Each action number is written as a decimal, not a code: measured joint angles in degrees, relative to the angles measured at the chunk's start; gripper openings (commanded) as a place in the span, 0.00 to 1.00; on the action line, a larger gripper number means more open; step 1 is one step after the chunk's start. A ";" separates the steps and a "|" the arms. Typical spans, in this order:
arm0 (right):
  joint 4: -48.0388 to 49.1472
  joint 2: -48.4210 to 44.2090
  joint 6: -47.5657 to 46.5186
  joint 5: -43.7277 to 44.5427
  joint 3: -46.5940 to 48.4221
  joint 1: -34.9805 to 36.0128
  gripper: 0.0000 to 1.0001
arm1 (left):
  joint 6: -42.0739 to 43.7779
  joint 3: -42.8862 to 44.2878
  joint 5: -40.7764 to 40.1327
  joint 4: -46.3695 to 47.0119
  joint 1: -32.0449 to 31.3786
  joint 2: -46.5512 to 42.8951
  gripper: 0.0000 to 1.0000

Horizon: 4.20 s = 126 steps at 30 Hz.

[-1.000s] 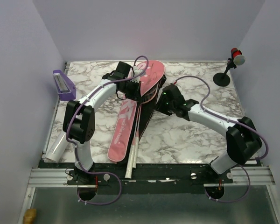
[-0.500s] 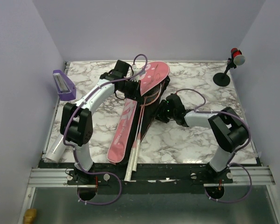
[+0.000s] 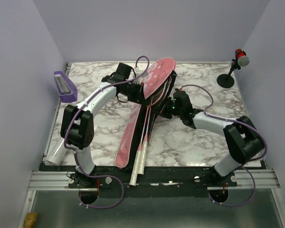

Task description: Pack up the badminton gear

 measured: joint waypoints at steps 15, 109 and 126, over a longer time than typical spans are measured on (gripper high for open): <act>-8.90 -5.75 -5.11 -5.40 -0.79 -0.11 0.01 | -4.52 -5.53 14.19 7.43 -2.69 -3.45 0.43; -16.81 -17.94 -10.01 -3.78 8.24 5.55 0.47 | 4.44 -10.54 0.15 7.69 -2.84 -11.74 0.00; -20.55 -1.40 -11.82 1.66 18.73 -5.86 0.35 | 4.42 -10.32 0.85 6.80 -2.43 -11.78 0.00</act>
